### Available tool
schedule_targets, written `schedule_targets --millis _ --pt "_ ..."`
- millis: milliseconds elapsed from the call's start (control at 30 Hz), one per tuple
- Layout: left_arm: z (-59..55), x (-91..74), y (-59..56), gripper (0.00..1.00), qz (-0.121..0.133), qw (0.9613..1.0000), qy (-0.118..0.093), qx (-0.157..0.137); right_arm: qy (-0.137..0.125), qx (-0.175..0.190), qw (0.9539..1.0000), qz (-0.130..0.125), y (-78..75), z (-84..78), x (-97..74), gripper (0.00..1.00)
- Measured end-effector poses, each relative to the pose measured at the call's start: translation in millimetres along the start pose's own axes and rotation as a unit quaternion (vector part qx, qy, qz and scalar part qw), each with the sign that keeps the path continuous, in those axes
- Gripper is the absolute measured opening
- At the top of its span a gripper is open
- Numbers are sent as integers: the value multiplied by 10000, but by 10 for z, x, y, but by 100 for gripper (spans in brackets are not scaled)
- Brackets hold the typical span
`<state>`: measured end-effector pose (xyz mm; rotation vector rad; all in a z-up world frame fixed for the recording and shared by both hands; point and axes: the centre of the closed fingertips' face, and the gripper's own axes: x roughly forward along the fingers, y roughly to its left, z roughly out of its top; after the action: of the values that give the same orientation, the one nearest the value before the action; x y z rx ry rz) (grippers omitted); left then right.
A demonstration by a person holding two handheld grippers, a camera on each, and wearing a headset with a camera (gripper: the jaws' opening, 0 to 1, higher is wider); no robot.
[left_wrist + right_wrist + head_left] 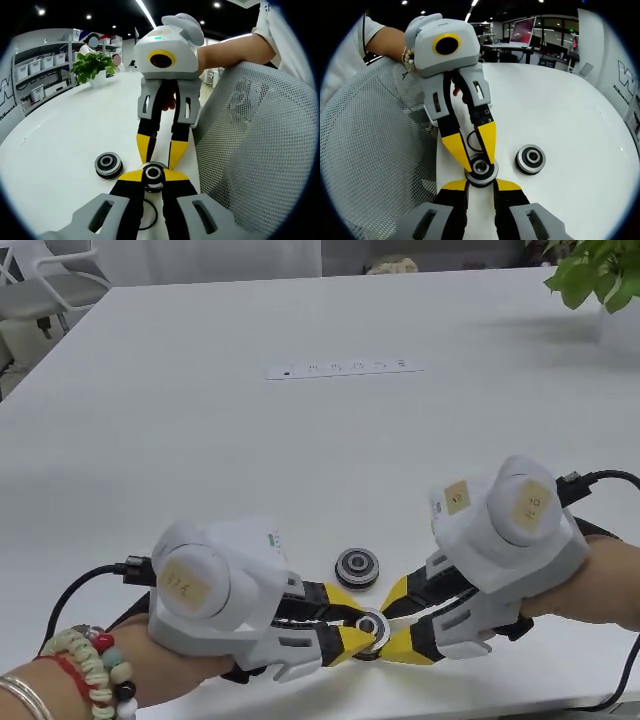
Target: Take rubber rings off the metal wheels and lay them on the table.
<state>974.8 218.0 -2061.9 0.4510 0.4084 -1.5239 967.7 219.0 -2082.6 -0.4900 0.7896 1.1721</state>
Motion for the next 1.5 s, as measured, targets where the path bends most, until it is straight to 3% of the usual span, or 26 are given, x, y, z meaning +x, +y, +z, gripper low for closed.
schedule_targets --millis 67,100,333,533,633,700,733,900,933,967,1033,1067,1100,1233,1333,1367,1400,1433,1500 --pt "-1 -1 0 7 -2 10000 0 4 188 -192 9996 -80 -32 -64 -15 8" --pt "-2 -2 1 7 -4 10000 0 3 130 -129 9998 -81 -21 -55 -23 3" --pt "-4 -7 2 7 6 10000 3 4 95 20 9999 -132 -49 -54 -26 0" --pt "-4 -8 3 7 16 10000 5 0 -13 1037 9945 -170 -93 -73 -20 0" --pt "-3 -8 3 7 27 10000 4 6 -77 1249 9920 -158 -111 -77 -23 0" --pt "-4 -8 4 7 27 10000 3 4 -154 1703 9852 -128 -103 -80 -16 0" --pt "-4 -8 5 7 26 10000 3 4 -155 1606 9868 -118 -121 -86 -18 0" --pt "-5 -9 17 7 57 10000 8 2 -171 1766 9840 -176 -152 -76 -26 0" --pt "-5 -9 21 7 59 10000 9 -3 -184 1954 9804 -183 -165 -73 -23 0" --pt "-5 -9 21 7 54 10000 9 -4 -185 2350 9718 -104 -148 -73 -29 0" --pt "-5 -9 23 7 54 10000 12 0 -265 2680 9630 -49 -167 -65 -42 0" --pt "-5 -8 23 7 54 10000 11 6 -324 2968 9544 9 -170 -57 -54 0" --pt "-5 -8 23 7 56 10000 8 10 -366 3090 9503 35 -176 -54 -64 0" --pt "-2 -5 26 7 73 10000 3 11 -439 3207 9461 72 -160 -41 -98 0" --pt "-2 -4 26 7 78 10000 4 13 -605 3516 9338 255 -137 41 -157 0" --pt "-1 -4 26 7 80 10000 4 15 -682 3490 9341 323 -151 91 -188 0" --pt "-1 -2 29 7 90 10000 10 18 -533 3446 9370 221 -154 47 -167 0" --pt "0 0 29 7 92 10000 14 7 -556 3416 9380 203 -134 73 -151 0" --pt "1 1 29 7 95 9999 22 24 -514 3424 9379 207 -122 85 -161 0"
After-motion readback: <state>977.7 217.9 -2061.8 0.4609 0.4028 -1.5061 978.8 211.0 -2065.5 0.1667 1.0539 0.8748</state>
